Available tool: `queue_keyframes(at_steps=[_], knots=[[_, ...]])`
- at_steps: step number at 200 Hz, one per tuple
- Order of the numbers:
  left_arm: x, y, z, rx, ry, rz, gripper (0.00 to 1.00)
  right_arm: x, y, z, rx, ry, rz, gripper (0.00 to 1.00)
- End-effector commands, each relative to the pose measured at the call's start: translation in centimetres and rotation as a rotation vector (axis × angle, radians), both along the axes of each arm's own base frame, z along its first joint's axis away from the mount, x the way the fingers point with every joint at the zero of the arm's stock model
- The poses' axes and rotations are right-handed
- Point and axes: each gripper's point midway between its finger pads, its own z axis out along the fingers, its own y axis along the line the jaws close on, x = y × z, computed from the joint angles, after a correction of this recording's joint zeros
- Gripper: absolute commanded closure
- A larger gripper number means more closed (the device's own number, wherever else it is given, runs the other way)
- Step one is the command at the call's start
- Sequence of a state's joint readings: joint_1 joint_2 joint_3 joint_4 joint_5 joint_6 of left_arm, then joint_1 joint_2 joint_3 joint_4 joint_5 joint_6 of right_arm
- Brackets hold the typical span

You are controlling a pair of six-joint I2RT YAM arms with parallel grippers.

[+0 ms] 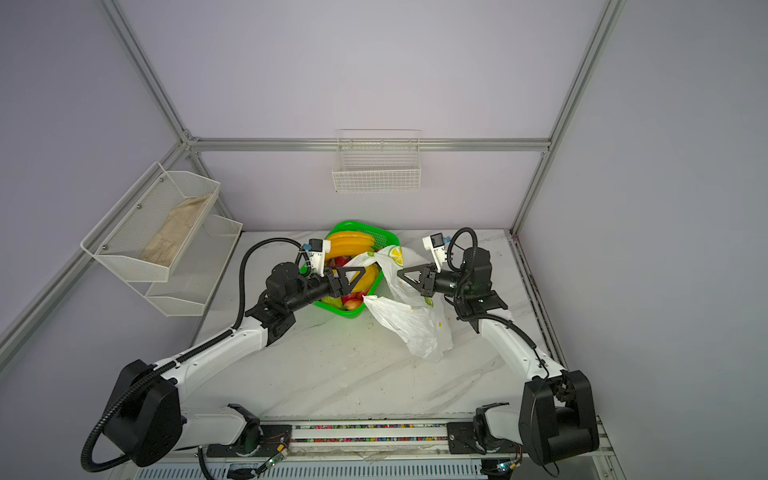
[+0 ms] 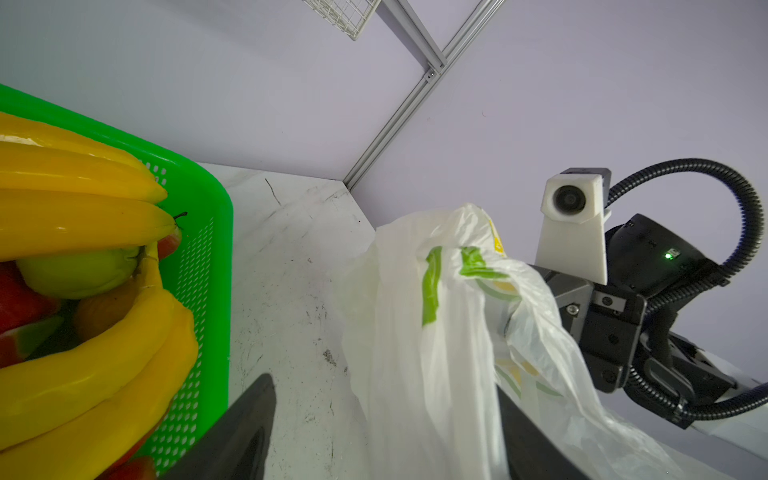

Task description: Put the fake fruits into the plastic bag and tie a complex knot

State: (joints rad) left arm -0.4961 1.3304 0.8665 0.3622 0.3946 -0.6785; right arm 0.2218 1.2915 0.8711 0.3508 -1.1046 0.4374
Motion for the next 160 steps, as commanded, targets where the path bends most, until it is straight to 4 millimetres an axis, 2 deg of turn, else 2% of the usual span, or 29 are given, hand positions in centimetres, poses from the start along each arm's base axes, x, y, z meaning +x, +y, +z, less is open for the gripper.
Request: queue_keyframes(at_steps=[1,25,61,96,111,116,129,132,137,147,160], knots=[[0.2,0.3,6.4,-0.052,-0.174,0.020,0.19,-0.2,0.1,1.2,0.004,-0.038,0.041,1.00],[0.3,1.6,6.6,-0.046,-0.201,0.075,0.17,-0.2,0.3,0.9,0.003,-0.027,0.061,1.00],[0.4,2.0,6.9,-0.029,-0.214,0.090,0.38,-0.3,0.4,0.4,-0.013,-0.022,0.083,1.00],[0.5,1.9,7.4,-0.011,-0.229,0.084,0.78,-0.1,0.4,0.4,-0.016,-0.019,0.079,1.00],[0.4,1.9,7.7,0.003,-0.217,0.080,0.96,1.3,0.2,0.2,-0.048,-0.006,0.011,1.00],[0.4,1.9,7.8,0.003,-0.215,0.078,1.00,2.4,-0.2,-0.2,-0.083,0.011,-0.050,0.99],[0.0,1.6,8.2,-0.011,-0.203,0.053,1.00,6.2,-2.6,-1.7,-0.216,0.092,-0.311,0.90],[-0.1,1.4,8.2,-0.016,-0.199,0.044,1.00,7.3,-3.4,-3.2,-0.271,0.131,-0.370,0.88],[-0.1,1.2,8.2,-0.022,-0.188,0.035,1.00,8.4,-4.8,-4.4,-0.351,0.165,-0.460,0.86],[-0.3,0.6,8.0,-0.036,-0.155,0.016,1.00,9.7,-7.1,-5.8,-0.487,0.185,-0.595,0.81],[-0.2,-0.3,7.1,-0.044,-0.106,-0.005,1.00,10.1,-9.1,-5.7,-0.580,0.156,-0.710,0.74]])
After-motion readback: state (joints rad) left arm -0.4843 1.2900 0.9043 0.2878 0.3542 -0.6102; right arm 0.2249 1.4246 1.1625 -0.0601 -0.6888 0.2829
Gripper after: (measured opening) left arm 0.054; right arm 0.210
